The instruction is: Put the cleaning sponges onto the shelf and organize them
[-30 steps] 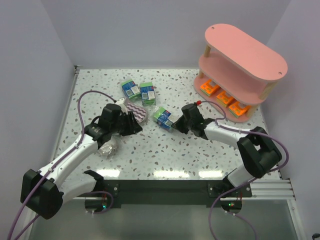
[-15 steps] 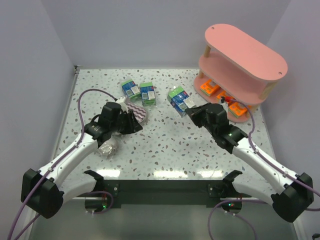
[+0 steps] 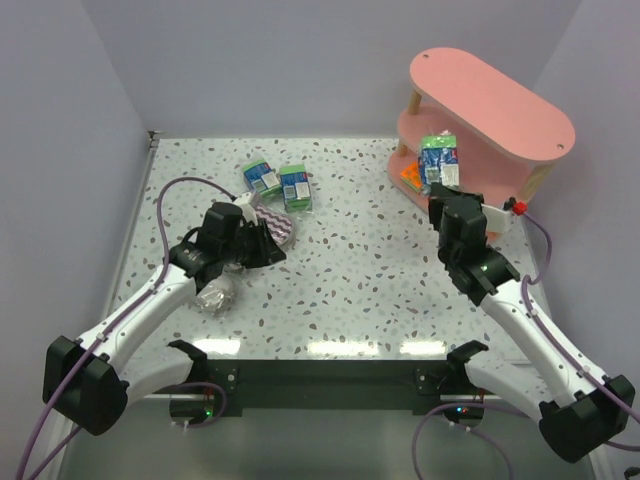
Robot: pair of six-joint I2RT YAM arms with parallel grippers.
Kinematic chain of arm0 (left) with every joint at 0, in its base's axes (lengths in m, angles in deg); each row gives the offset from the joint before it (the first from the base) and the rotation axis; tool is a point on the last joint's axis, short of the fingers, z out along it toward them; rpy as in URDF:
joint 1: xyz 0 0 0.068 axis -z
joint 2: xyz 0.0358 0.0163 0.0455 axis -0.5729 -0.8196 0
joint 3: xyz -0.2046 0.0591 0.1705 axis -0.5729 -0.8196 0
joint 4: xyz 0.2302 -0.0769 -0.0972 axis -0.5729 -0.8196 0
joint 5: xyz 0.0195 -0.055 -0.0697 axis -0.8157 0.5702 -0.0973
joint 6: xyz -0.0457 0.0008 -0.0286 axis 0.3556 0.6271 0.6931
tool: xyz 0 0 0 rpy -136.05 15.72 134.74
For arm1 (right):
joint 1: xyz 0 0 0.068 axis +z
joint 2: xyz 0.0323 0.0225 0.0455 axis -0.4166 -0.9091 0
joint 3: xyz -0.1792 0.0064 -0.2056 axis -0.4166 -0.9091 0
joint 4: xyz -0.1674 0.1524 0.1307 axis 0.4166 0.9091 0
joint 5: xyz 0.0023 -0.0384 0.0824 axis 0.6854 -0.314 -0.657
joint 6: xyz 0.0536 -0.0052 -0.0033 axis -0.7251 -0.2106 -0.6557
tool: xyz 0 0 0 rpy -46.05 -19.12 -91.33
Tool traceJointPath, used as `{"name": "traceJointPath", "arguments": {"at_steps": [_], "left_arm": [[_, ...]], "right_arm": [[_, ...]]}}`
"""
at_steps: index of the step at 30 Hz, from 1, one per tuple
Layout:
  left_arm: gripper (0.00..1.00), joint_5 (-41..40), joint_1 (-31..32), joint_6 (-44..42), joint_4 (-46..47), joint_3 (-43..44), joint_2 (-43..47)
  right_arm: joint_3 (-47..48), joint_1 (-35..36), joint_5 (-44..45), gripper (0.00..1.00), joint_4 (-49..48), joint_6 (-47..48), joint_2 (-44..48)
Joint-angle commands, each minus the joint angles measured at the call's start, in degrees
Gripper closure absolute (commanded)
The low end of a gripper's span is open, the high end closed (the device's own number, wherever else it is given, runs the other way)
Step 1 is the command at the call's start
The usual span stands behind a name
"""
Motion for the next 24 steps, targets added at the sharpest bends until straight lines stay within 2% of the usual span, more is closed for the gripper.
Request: {"name": "traceJointPath", "arguments": {"at_steps": [1, 6, 15, 19, 24], "left_arm": [[0.71, 1.47, -0.38, -0.8, -0.33, 2.87, 0.38], [0.72, 1.38, -0.38, -1.07, -1.56, 4.01, 0.65], [0.72, 1.2, -0.38, -0.54, -2.88, 4.27, 2.84], [0.72, 1.12, -0.38, -0.1, -2.97, 3.4, 4.16], [0.71, 0.68, -0.38, 0.07, -3.41, 2.95, 4.69]], "right_arm": [[2.11, -1.27, 11.54, 1.0, -4.19, -4.84, -0.51], [6.24, -6.02, 14.01, 1.0, 2.38, -10.55, -3.41], [10.55, -14.19, 12.08, 1.0, 10.03, -21.62, -7.98], [9.33, -15.6, 13.74, 1.0, 10.57, -27.41, -9.04], [9.41, -16.31, 15.5, 1.0, 9.08, -27.69, -10.71]]}}
